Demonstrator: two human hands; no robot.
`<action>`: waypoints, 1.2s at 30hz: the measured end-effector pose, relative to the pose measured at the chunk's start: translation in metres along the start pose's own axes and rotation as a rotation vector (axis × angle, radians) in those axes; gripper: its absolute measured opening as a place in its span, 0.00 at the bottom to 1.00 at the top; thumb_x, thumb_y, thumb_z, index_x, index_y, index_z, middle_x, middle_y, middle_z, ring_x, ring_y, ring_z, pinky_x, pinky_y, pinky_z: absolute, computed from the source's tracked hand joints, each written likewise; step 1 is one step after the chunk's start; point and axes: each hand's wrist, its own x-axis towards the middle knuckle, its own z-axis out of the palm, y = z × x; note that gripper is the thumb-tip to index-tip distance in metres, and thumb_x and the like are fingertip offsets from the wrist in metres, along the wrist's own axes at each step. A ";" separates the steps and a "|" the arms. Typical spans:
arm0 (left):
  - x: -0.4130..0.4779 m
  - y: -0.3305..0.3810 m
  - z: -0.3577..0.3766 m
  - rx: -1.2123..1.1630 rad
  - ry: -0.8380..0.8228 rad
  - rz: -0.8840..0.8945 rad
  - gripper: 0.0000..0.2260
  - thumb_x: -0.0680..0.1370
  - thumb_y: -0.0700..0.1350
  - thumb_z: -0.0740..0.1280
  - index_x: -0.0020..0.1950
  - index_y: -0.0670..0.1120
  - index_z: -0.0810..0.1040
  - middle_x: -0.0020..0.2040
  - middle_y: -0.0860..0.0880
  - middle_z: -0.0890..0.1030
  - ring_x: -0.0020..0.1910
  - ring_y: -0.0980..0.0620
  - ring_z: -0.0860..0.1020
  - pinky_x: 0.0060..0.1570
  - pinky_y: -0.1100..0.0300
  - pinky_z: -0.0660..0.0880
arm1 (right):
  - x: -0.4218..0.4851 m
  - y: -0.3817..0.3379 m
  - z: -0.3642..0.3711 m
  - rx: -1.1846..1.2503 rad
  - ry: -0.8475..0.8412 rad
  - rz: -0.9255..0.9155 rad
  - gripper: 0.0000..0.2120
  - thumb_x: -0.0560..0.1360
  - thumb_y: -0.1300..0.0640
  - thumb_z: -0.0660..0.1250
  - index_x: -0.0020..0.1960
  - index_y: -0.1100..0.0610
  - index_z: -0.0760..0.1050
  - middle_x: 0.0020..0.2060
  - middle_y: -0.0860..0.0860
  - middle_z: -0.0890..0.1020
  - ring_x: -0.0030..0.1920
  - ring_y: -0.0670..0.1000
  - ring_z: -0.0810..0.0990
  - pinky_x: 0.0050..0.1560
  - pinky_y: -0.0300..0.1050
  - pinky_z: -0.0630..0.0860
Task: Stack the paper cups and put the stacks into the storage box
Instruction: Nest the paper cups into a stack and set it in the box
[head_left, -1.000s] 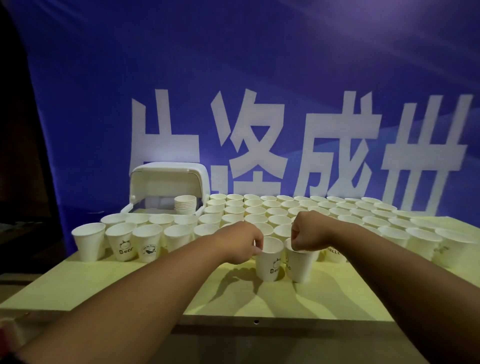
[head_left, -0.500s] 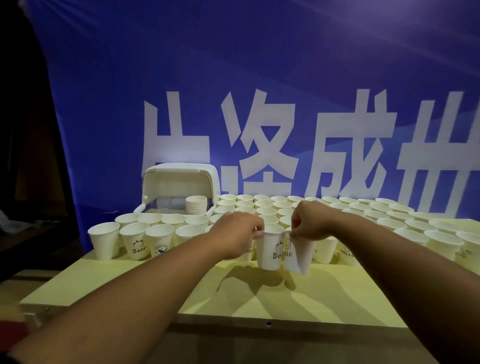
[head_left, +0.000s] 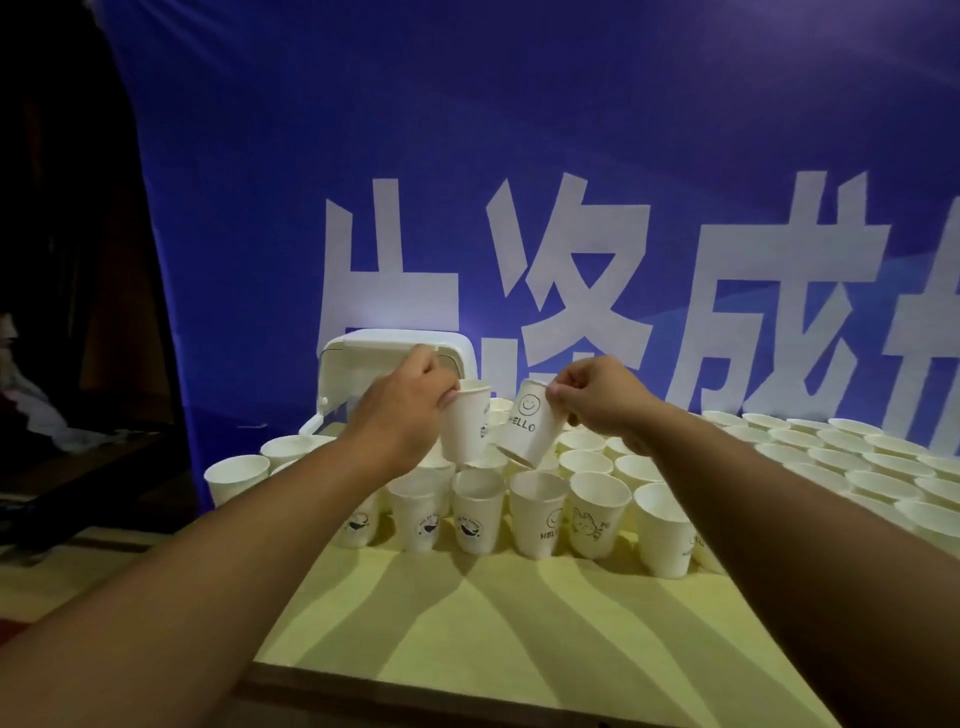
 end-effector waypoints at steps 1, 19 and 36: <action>0.003 -0.010 0.001 -0.005 0.020 -0.012 0.06 0.85 0.48 0.61 0.49 0.52 0.75 0.50 0.54 0.69 0.45 0.48 0.74 0.44 0.49 0.76 | 0.006 -0.001 0.009 0.039 0.036 -0.002 0.04 0.78 0.54 0.68 0.45 0.51 0.78 0.44 0.49 0.81 0.44 0.49 0.80 0.36 0.38 0.75; 0.061 -0.081 0.054 0.127 -0.147 -0.261 0.09 0.85 0.44 0.61 0.53 0.44 0.81 0.51 0.46 0.78 0.49 0.45 0.77 0.54 0.47 0.77 | 0.107 -0.003 0.107 0.100 0.317 -0.115 0.06 0.79 0.57 0.67 0.55 0.50 0.78 0.53 0.50 0.82 0.48 0.49 0.76 0.43 0.34 0.71; 0.053 -0.105 0.068 -0.159 -0.228 -0.391 0.08 0.79 0.41 0.72 0.54 0.53 0.84 0.57 0.52 0.82 0.54 0.51 0.80 0.54 0.56 0.78 | 0.123 -0.017 0.156 -0.283 0.060 -0.193 0.12 0.76 0.63 0.70 0.58 0.55 0.80 0.53 0.53 0.82 0.50 0.55 0.81 0.50 0.46 0.79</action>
